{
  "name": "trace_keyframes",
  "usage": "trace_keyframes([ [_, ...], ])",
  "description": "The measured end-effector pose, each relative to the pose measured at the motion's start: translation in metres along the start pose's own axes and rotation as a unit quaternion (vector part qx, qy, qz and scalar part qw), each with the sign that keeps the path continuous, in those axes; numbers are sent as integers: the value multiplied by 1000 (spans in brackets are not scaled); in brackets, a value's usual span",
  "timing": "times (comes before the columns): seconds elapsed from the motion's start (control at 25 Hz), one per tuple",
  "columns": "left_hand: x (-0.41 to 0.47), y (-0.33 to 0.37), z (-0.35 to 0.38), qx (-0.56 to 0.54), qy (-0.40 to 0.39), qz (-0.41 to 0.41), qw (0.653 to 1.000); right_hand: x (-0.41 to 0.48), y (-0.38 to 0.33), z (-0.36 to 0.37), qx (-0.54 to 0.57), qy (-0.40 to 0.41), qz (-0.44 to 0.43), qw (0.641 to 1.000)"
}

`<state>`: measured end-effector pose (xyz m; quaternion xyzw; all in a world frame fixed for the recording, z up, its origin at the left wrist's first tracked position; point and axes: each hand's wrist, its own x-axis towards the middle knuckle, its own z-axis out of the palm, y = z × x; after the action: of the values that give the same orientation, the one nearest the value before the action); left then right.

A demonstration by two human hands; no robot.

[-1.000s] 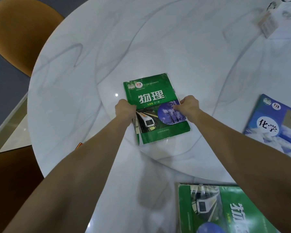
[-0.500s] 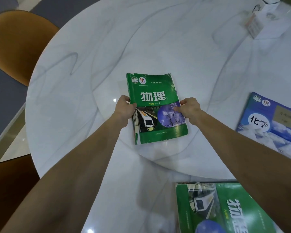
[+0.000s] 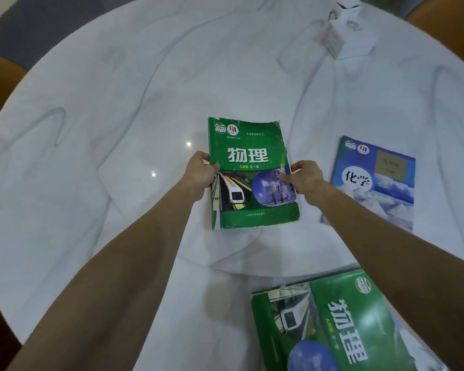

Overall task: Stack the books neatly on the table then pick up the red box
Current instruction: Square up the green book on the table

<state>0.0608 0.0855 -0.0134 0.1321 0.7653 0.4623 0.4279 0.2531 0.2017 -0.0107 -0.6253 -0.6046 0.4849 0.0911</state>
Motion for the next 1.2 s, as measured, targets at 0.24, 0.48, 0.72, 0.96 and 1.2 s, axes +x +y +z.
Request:
trace_keyframes([
  [0.24,6,-8,22,55,18,0,998,3,17,-5,-25,7,16,1000],
  [0.48,8,-13,25,174,74,61,980,7,22,-1,-79,15,4,997],
  [0.72,9,-16,23,332,72,98,935,9,22,6,-196,39,-31,979],
  [0.96,5,-21,22,359,79,84,926,7,24,8,-226,33,-35,973],
  [1.2,-2,-32,20,377,78,88,919,0,34,7,-238,21,-36,970],
])
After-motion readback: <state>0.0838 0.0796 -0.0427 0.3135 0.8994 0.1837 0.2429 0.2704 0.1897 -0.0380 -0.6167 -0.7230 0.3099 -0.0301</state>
